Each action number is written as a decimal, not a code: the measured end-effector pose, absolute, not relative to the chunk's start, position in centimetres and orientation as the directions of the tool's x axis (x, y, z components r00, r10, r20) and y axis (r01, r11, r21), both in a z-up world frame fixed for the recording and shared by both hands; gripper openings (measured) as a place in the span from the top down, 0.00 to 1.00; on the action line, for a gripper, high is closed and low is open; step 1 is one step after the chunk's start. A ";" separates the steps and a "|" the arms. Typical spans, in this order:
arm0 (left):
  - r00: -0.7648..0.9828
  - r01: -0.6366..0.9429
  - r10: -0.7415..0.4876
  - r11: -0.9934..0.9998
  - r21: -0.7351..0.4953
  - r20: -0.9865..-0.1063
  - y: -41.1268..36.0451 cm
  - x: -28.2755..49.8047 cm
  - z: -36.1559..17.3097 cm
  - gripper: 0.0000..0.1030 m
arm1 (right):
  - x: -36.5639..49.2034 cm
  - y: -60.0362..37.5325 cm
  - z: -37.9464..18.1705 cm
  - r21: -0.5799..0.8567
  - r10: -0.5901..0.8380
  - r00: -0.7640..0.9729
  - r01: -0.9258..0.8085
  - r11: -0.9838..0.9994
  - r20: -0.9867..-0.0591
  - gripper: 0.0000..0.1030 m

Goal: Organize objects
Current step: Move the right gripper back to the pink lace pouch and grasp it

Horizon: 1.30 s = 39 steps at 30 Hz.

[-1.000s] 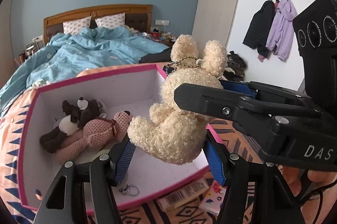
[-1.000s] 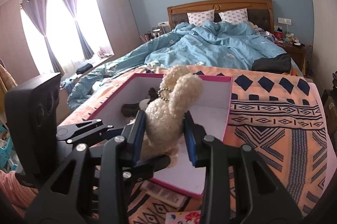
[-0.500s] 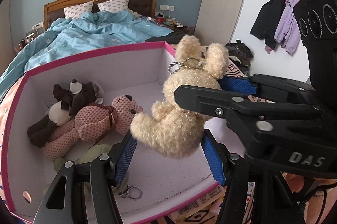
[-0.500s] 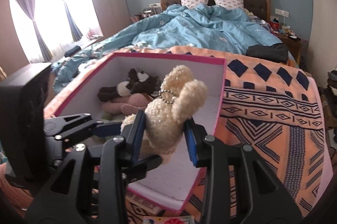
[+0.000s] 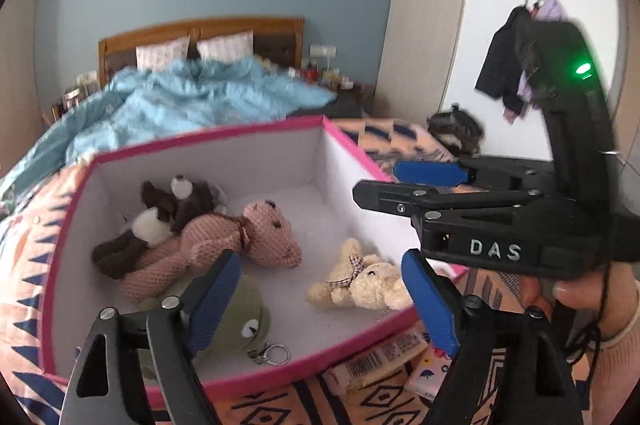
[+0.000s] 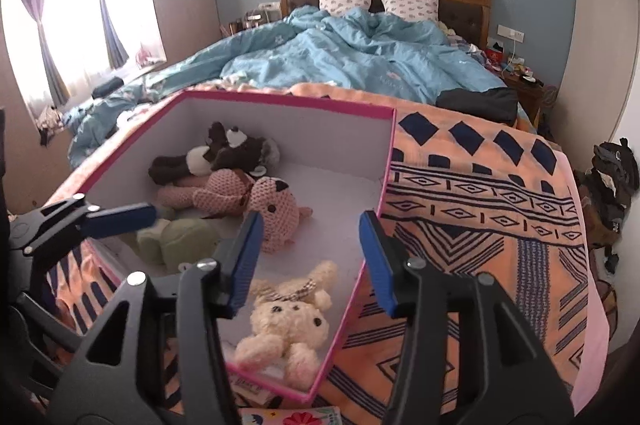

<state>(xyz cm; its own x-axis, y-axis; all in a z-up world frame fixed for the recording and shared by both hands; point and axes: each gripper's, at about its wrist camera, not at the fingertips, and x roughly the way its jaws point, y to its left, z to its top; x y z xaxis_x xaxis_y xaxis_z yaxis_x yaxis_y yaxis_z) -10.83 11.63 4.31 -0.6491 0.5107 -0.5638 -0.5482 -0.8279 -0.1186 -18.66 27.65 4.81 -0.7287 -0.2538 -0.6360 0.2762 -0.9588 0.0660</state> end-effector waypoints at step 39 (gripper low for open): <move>-0.593 -0.551 0.526 -0.817 -0.168 -0.610 5.6 3.9 -2.9 0.00 | -1.4 28.1 -5.8 0.421 -0.499 -0.511 0.269 -0.866 -0.700 0.37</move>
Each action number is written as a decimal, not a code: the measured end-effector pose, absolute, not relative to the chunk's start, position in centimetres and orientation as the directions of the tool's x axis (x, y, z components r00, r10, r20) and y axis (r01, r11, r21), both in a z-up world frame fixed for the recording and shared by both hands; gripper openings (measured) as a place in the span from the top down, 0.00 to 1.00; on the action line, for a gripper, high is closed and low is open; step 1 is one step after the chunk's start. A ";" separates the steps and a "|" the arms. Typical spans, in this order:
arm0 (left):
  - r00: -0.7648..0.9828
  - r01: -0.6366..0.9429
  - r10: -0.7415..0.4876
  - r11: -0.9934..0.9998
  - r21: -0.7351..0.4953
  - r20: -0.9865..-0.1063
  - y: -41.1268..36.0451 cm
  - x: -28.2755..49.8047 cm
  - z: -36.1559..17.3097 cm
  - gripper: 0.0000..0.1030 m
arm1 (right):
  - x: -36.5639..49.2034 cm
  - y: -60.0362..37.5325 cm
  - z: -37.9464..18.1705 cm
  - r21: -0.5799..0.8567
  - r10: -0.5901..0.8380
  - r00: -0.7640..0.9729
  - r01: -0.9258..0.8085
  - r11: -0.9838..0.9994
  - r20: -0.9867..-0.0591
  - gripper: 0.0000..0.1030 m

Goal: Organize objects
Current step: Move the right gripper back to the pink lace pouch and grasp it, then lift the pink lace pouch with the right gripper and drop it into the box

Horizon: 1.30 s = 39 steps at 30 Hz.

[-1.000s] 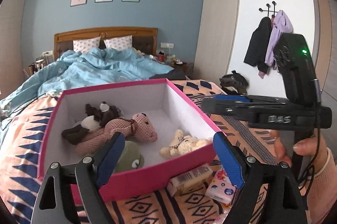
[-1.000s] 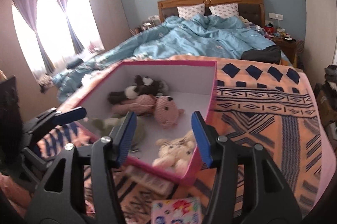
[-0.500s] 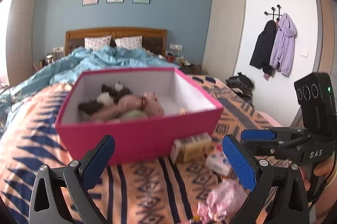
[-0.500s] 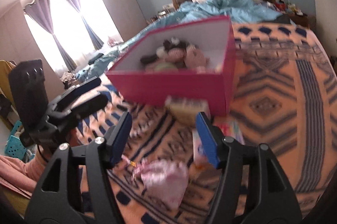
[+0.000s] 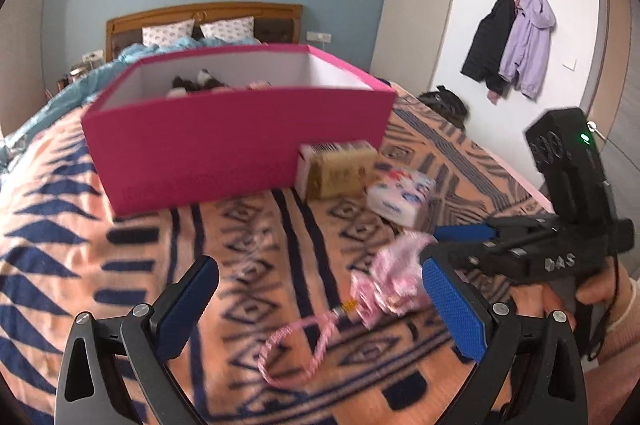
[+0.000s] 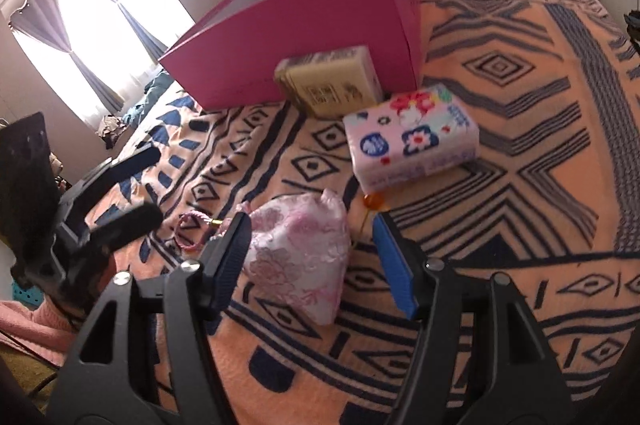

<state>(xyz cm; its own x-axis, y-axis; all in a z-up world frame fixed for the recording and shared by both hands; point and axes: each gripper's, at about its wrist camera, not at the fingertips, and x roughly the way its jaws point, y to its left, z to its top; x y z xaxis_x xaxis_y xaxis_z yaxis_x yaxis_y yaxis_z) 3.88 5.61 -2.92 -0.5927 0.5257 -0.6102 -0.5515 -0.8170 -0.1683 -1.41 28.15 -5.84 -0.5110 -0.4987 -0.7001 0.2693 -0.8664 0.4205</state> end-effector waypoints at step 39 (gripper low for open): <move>-0.421 -0.617 0.584 -0.745 -0.253 -0.694 5.8 6.2 -4.8 0.01 | -3.6 21.6 -5.6 0.284 -0.510 -0.304 0.556 -0.781 -0.805 0.47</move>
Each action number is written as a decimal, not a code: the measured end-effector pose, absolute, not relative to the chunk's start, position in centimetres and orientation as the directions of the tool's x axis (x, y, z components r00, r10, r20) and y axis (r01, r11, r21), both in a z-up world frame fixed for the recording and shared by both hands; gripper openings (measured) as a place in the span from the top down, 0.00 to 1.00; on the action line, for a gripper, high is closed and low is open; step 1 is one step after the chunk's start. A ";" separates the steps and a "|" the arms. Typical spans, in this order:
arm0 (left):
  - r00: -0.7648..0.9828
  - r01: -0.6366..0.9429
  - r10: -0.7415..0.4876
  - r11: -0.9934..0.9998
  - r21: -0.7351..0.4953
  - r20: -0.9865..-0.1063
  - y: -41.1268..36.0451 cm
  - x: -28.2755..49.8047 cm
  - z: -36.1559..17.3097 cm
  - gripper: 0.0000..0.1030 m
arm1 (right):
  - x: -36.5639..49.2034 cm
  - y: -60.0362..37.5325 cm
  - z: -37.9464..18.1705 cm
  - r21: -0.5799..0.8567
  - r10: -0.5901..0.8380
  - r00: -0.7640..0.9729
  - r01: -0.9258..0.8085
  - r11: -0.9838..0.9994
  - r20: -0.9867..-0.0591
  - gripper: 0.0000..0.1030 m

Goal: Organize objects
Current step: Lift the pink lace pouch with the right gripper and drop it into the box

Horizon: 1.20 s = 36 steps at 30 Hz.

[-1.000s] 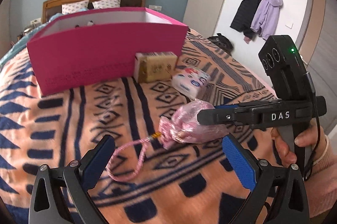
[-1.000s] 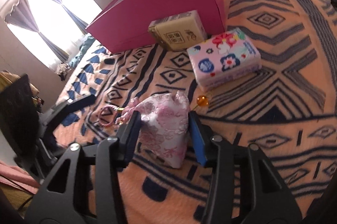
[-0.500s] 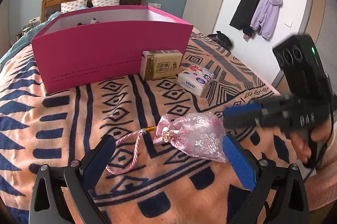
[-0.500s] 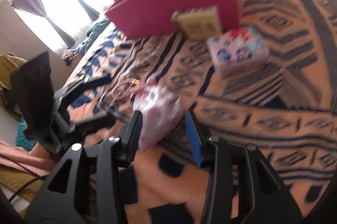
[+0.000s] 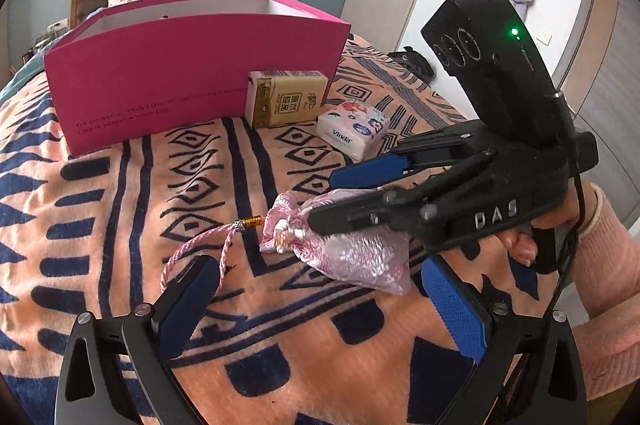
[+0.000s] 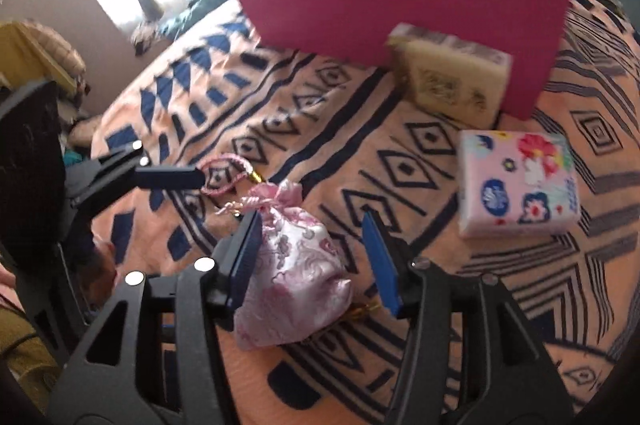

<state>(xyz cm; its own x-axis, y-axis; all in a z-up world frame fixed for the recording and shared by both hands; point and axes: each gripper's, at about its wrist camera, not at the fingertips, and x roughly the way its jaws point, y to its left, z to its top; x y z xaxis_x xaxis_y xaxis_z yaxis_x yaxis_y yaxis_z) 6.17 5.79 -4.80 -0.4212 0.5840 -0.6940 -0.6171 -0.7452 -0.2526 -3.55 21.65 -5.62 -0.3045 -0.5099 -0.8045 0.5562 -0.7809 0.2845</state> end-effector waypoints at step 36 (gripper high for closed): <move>-0.446 -0.685 0.655 -0.689 -0.239 -0.611 10.2 -3.8 4.6 0.40 | -7.3 26.0 6.6 0.428 -0.618 -0.666 0.456 -0.780 -0.417 0.78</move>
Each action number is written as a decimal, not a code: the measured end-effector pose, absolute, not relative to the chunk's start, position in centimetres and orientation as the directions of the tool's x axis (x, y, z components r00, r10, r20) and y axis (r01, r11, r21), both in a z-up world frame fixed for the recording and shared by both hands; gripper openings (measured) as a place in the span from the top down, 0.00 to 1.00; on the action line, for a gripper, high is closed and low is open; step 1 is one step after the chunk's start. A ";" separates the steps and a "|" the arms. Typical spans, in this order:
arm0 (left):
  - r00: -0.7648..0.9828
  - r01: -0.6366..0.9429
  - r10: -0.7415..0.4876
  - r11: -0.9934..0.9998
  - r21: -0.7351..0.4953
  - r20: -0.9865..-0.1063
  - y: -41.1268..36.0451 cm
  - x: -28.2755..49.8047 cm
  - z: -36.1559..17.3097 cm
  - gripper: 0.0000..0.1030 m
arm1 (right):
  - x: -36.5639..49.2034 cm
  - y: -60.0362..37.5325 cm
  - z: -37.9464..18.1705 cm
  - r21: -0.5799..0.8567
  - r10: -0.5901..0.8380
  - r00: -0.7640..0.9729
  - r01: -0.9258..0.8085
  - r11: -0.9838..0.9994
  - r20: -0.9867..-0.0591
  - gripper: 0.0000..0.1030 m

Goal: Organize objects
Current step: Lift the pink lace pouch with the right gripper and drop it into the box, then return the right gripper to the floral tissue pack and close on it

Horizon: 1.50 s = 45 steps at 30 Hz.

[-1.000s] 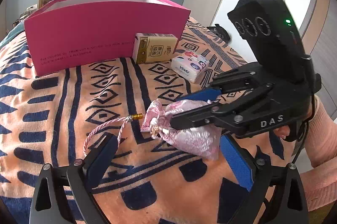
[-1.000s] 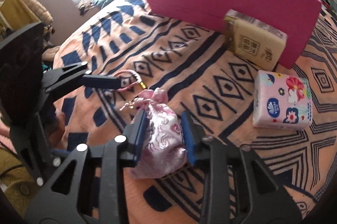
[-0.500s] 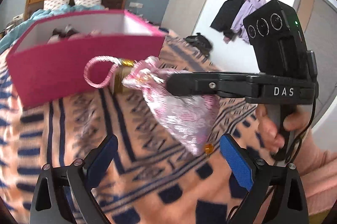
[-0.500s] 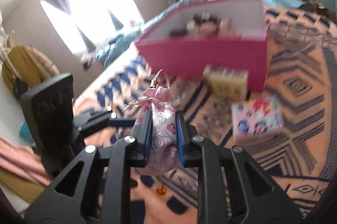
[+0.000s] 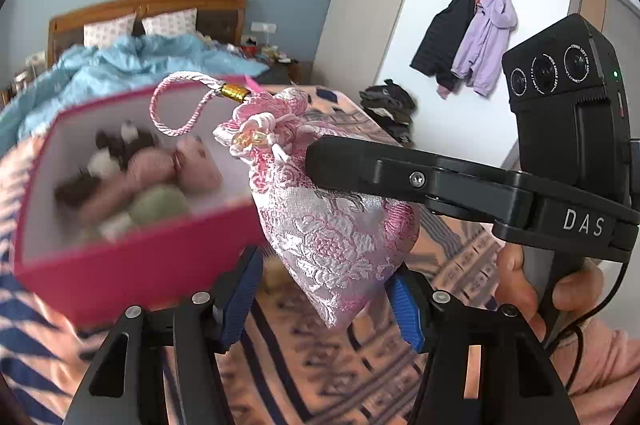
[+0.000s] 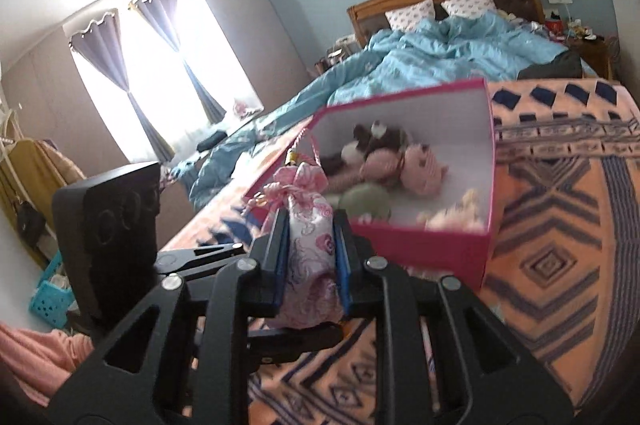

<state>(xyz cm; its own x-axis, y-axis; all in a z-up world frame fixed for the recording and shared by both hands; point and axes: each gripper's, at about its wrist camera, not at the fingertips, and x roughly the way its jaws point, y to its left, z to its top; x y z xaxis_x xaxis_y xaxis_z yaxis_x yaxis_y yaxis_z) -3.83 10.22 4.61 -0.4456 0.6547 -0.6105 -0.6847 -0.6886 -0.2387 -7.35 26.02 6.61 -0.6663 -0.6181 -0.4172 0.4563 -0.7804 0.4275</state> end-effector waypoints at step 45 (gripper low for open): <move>-0.575 -0.579 0.475 -0.811 -0.079 -0.666 12.8 -14.0 3.7 0.18 | -18.2 29.0 4.1 0.395 -0.381 -0.752 0.174 -0.902 -0.538 0.72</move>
<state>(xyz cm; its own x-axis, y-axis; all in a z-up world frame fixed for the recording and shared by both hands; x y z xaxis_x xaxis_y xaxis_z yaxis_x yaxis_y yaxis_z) -13.97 12.78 3.74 -0.5752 0.4753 -0.6657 -0.5793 -0.8113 -0.0787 -18.25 28.96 4.06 -0.7520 -0.3809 -0.5379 0.1739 -0.9019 0.3955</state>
